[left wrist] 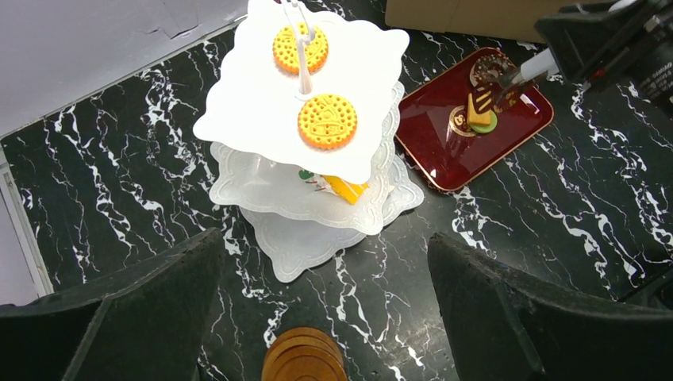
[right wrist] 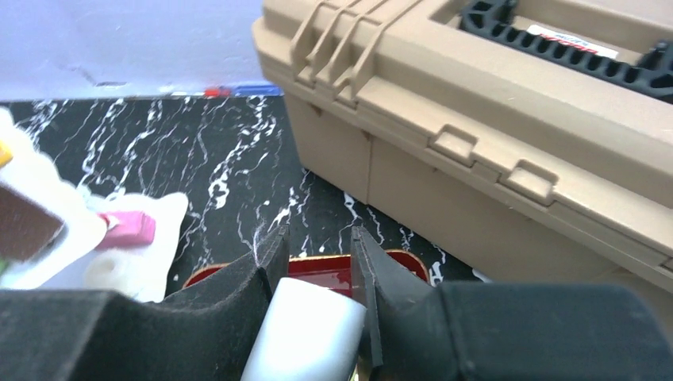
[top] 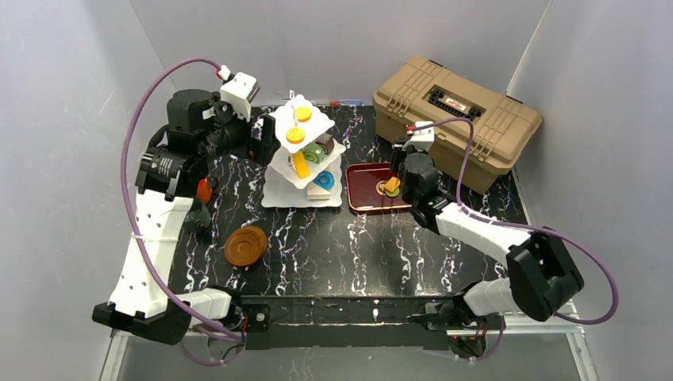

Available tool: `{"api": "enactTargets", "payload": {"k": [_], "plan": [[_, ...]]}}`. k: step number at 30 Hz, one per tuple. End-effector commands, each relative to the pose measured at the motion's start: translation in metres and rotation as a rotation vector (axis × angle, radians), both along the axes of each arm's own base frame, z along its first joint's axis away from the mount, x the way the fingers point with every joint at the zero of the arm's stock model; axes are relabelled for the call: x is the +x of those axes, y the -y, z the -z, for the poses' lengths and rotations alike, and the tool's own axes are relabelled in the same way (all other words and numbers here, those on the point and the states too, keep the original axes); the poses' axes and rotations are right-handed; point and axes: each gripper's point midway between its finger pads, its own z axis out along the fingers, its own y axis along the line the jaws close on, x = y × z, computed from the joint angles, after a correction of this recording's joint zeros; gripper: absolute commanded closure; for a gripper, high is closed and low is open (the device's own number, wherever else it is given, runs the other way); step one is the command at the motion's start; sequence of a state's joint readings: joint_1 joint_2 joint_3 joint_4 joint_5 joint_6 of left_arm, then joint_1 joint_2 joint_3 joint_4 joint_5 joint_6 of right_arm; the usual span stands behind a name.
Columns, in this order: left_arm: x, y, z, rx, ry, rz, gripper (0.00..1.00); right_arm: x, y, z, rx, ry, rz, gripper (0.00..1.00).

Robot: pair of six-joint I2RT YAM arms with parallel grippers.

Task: Serve the afternoon tea
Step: Pick up the desert from the tray.

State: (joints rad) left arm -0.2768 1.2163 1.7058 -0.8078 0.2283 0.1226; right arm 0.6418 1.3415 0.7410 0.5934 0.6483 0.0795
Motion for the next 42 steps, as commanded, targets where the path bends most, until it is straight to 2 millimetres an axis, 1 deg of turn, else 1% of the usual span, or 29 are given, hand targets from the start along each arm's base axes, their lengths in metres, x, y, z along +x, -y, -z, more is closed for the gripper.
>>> {"api": "enactTargets", "payload": {"k": [1, 2, 3, 4, 5, 11, 17, 21, 24, 27, 33, 42], "plan": [[-0.007, 0.0, -0.005, -0.006, 0.023, 0.019, 0.02, 0.015, 0.016, -0.039, 0.112, 0.064, 0.178, 0.99], [-0.007, 0.0, -0.005, -0.006, 0.026, 0.019, 0.02, 0.016, 0.018, -0.038, 0.111, 0.051, 0.205, 0.99], [-0.006, 0.0, -0.005, -0.005, 0.026, 0.019, 0.02, 0.018, 0.019, -0.036, 0.11, 0.038, 0.226, 0.96], [-0.007, 0.0, -0.004, -0.005, 0.024, 0.021, 0.02, 0.02, 0.021, -0.035, 0.109, 0.028, 0.248, 0.9], [-0.007, 0.0, -0.004, -0.004, 0.026, 0.022, 0.02, 0.021, 0.02, -0.035, 0.105, 0.018, 0.261, 0.87], [-0.008, -0.001, -0.005, -0.001, 0.038, 0.027, 0.02, 0.024, 0.02, -0.03, 0.084, -0.006, 0.306, 0.71], [-0.009, 0.0, -0.008, -0.002, 0.046, 0.031, 0.02, 0.022, 0.021, -0.031, 0.082, -0.017, 0.312, 0.66], [-0.009, 0.0, -0.009, -0.005, 0.049, 0.033, 0.02, 0.021, 0.022, -0.031, 0.082, -0.017, 0.311, 0.59], [-0.009, 0.0, -0.01, -0.004, 0.051, 0.033, 0.02, 0.022, 0.017, -0.029, 0.09, -0.016, 0.293, 0.54], [-0.01, 0.0, -0.012, -0.004, 0.057, 0.034, 0.02, 0.025, 0.014, -0.027, 0.094, -0.019, 0.284, 0.52], [-0.01, -0.001, -0.012, 0.002, 0.062, 0.032, 0.02, 0.028, 0.009, -0.023, 0.106, -0.024, 0.276, 0.52], [-0.011, -0.001, -0.014, -0.002, 0.069, 0.032, 0.02, 0.033, 0.006, -0.01, 0.09, -0.046, 0.278, 0.53]]}}
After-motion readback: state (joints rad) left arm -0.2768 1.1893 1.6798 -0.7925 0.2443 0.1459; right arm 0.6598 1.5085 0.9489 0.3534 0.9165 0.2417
